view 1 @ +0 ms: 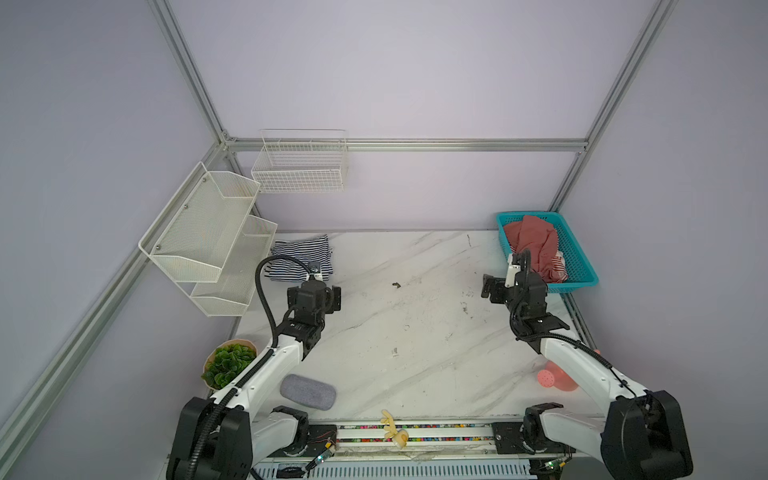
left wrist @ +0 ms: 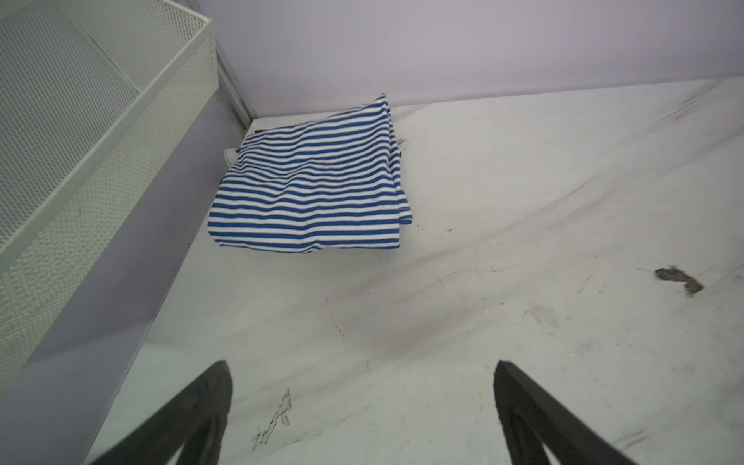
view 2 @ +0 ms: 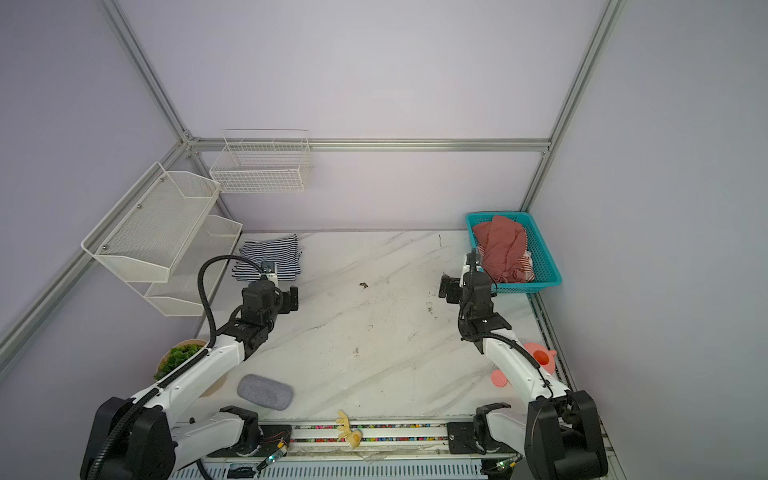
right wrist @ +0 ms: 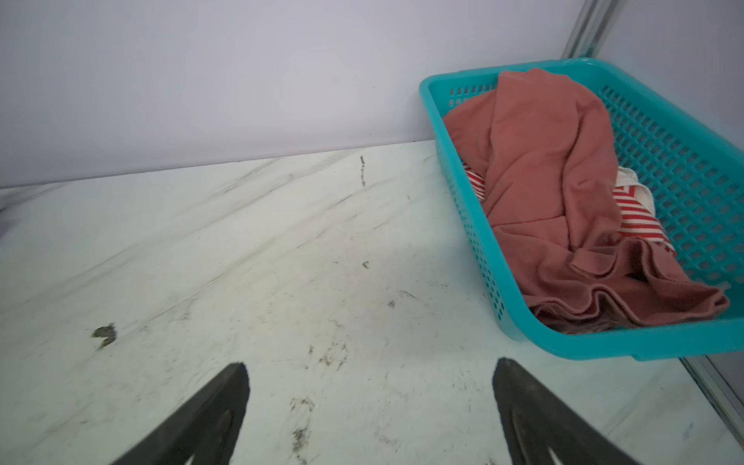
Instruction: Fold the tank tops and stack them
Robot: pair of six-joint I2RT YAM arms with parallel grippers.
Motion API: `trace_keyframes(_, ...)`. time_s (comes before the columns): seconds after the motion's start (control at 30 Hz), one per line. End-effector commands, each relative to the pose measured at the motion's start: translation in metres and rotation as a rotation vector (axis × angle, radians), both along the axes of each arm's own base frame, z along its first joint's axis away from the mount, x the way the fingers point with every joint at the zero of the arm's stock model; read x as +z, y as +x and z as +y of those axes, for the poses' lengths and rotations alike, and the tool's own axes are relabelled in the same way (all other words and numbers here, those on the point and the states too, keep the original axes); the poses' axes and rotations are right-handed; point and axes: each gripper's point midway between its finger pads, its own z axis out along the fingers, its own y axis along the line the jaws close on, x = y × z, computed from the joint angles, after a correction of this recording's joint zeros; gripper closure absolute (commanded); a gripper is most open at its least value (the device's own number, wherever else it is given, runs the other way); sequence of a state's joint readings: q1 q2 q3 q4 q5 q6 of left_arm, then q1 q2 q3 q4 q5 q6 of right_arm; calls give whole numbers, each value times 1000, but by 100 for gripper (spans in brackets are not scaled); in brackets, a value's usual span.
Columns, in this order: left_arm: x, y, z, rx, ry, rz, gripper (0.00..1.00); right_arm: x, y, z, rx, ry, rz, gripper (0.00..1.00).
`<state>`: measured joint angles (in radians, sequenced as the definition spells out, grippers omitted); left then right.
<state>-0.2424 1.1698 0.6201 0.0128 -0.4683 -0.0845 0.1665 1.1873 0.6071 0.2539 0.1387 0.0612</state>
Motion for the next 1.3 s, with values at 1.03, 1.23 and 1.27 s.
trace_keyframes(1.03,-46,35,45,17,-33,-293,0,-36,44,-21,121,11,-400,3)
trace_keyframes(1.23,-50,39,50,28,-48,-261,0,-42,54,-22,84,-16,-355,3)
trace_keyframes(1.27,-49,39,50,28,-48,-263,0,-41,54,-22,82,-16,-355,3)
